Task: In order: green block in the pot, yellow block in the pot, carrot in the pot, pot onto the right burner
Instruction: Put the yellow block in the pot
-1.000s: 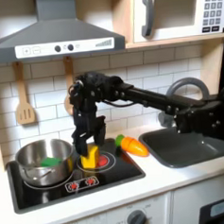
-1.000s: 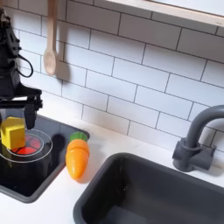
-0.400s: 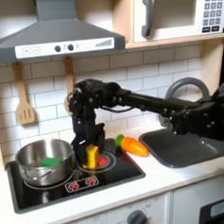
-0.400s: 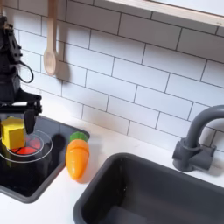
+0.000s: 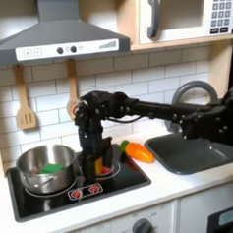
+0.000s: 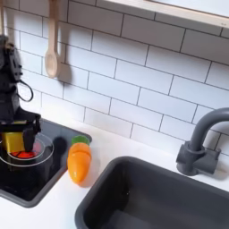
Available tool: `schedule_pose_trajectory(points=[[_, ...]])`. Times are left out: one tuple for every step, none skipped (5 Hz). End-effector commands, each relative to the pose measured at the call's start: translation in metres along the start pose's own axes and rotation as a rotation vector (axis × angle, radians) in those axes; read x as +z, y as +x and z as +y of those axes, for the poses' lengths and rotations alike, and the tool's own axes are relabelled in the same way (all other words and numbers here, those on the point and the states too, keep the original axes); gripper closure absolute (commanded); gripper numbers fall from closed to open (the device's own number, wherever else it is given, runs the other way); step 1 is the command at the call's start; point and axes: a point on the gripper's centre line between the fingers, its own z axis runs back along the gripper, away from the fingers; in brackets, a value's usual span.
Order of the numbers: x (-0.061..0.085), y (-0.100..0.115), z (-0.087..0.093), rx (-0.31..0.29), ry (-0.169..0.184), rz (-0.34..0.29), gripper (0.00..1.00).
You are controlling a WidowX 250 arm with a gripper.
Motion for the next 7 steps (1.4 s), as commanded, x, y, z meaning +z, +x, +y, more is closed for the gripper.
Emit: schedule_pose_trajectory(points=[[0.001, 0.003, -0.007, -0.004, 0.005, -0.026, 1.00], [0.006, -0.002, -0.009, 0.004, -0.002, -0.034, 1.00], [0.004, 0.001, -0.010, 0.000, -0.003, -0.023, 1.00], [0.008, 0.000, -0.014, 0.010, -0.016, -0.003, 0.00], [0.018, 0.005, -0.018, -0.005, -0.016, -0.025, 0.00], [0.025, 0.007, -0.017, 0.001, -0.016, -0.043, 0.00], [0.024, 0.007, -0.018, 0.003, -0.019, -0.039, 0.00]])
